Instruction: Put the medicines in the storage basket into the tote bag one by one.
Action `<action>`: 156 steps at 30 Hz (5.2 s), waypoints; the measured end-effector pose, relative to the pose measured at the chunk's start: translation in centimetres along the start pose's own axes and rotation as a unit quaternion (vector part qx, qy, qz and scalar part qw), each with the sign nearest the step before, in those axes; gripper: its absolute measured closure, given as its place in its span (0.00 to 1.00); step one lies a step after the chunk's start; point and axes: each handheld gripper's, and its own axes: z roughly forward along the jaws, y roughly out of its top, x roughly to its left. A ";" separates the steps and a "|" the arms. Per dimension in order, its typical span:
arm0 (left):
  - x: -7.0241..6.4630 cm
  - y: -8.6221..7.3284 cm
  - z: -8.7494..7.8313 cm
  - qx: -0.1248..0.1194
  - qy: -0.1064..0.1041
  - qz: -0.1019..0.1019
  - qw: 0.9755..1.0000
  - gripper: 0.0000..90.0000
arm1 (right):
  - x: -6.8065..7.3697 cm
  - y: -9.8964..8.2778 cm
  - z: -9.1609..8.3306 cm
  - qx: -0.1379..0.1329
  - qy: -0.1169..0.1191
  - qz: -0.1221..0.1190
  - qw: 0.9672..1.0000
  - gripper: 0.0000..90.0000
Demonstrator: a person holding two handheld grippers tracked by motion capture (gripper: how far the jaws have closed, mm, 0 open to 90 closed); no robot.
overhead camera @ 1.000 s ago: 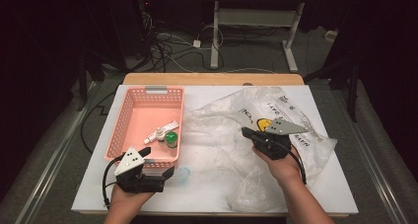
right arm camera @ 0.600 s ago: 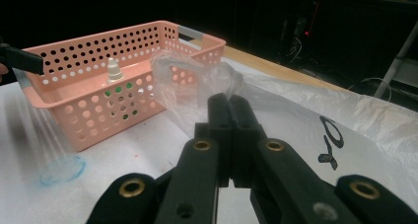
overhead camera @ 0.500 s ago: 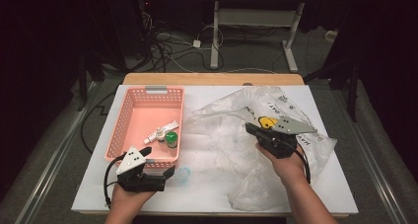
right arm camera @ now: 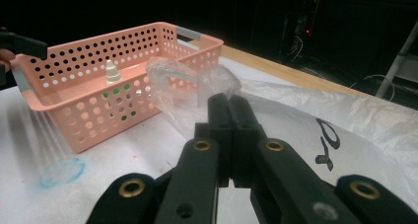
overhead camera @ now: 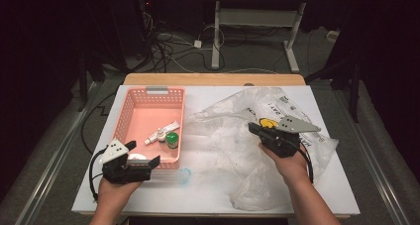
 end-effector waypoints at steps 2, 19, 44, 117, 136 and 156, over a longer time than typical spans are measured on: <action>0.5 0.1 -0.2 -0.001 0.007 -0.007 1.000 0.00 | 0.0 0.0 0.0 0.000 -0.001 -0.001 1.000 1.00; 1.4 3.8 0.5 -0.011 0.026 -0.003 1.000 0.00 | -0.3 -0.4 -0.2 0.004 -0.001 0.001 1.000 1.00; 8.3 7.4 7.4 0.164 0.053 -0.053 0.984 0.34 | -0.2 -0.1 -0.7 -0.003 0.000 -0.004 1.000 1.00; 7.9 6.8 14.2 0.349 0.052 0.008 0.936 0.76 | -0.2 -0.1 -1.0 -0.005 -0.007 -0.006 1.000 1.00; 7.3 8.1 11.4 0.277 0.060 -0.002 0.959 0.76 | -0.4 -0.1 -1.2 -0.014 -0.010 0.000 1.000 1.00; 5.7 8.2 7.3 0.156 0.066 -0.004 0.986 0.76 | -0.3 -0.1 -1.6 -0.019 -0.012 -0.012 1.000 1.00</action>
